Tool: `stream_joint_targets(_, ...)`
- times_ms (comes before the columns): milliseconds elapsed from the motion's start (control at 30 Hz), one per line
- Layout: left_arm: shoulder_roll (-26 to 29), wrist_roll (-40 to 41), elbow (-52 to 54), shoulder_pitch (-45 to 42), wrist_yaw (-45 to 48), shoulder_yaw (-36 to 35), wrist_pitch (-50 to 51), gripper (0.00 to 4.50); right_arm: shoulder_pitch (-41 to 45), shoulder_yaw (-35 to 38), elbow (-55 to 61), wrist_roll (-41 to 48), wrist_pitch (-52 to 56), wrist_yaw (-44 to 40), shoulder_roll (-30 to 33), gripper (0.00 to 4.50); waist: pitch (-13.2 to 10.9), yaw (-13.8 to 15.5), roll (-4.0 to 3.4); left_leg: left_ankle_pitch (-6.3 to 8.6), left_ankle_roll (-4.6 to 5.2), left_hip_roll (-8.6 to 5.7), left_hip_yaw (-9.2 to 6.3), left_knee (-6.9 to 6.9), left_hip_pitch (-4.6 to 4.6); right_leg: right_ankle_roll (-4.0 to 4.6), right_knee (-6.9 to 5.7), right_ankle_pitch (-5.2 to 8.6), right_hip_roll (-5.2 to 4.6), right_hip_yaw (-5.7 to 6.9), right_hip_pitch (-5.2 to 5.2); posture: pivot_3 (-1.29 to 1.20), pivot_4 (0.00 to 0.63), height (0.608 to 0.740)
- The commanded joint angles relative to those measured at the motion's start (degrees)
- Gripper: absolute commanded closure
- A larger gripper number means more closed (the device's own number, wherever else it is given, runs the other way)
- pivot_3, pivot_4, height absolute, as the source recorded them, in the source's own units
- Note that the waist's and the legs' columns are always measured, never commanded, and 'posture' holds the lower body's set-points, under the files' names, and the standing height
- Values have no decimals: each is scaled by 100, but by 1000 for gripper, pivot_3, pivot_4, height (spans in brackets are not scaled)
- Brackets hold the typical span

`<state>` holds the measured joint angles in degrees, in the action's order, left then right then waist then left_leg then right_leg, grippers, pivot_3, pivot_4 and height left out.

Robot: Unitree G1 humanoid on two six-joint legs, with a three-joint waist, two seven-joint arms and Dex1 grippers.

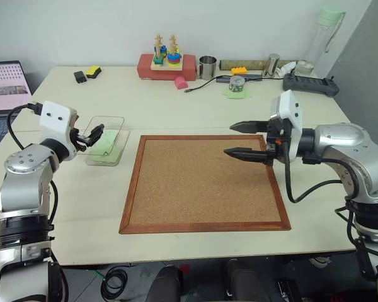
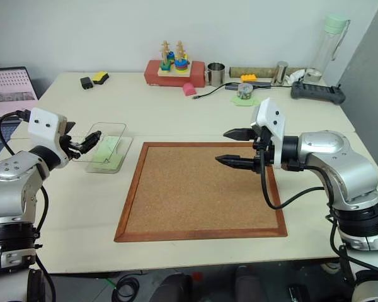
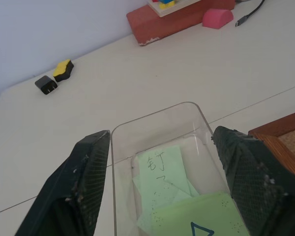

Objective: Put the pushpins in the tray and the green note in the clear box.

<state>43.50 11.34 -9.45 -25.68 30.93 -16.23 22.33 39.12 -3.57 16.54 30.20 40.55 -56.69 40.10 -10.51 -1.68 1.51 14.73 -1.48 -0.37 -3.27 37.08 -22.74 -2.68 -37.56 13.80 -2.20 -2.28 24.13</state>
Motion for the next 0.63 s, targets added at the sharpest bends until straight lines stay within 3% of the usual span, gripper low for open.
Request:
stream_joint_targets(33, 397, 188, 470, 287, 431, -267, 54, 190, -252, 311, 77, -84, -246, -133, 357, 1135, 0, 0, 0, 0, 0, 0, 1, 1, 0, 0, -4, 0, 0, 1, 0, 0, 150, 740)
stream_joint_targets(267, 1600, 390, 1130, 2141, 2116, -757, -108, 190, -1619, 1098, -35, -301, -692, -616, 1623, 1135, -1, -8, -2, 1, 1, 2, 19, -6, -1, 2, 7, 3, -1, -8, 4, 0, 150, 740)
stream_joint_targets(433, 1849, 413, 836, 3134, 2807, -1303, -384, 190, -2762, 1772, -771, -727, -1283, -1053, 2398, 1135, 0, -3, 1, 0, 2, 8, 40, -3, 14, 11, 3, 9, 2, -3, -8, 0, 150, 740)
stream_joint_targets(633, 1790, 574, 783, 3240, 3002, -1416, -419, 190, -3162, 2049, -1457, -992, -1784, -1123, 2602, 1135, 0, -2, 1, -2, 4, 10, 55, 8, 34, -10, -11, 23, 3, -10, -17, 0, 150, 740)
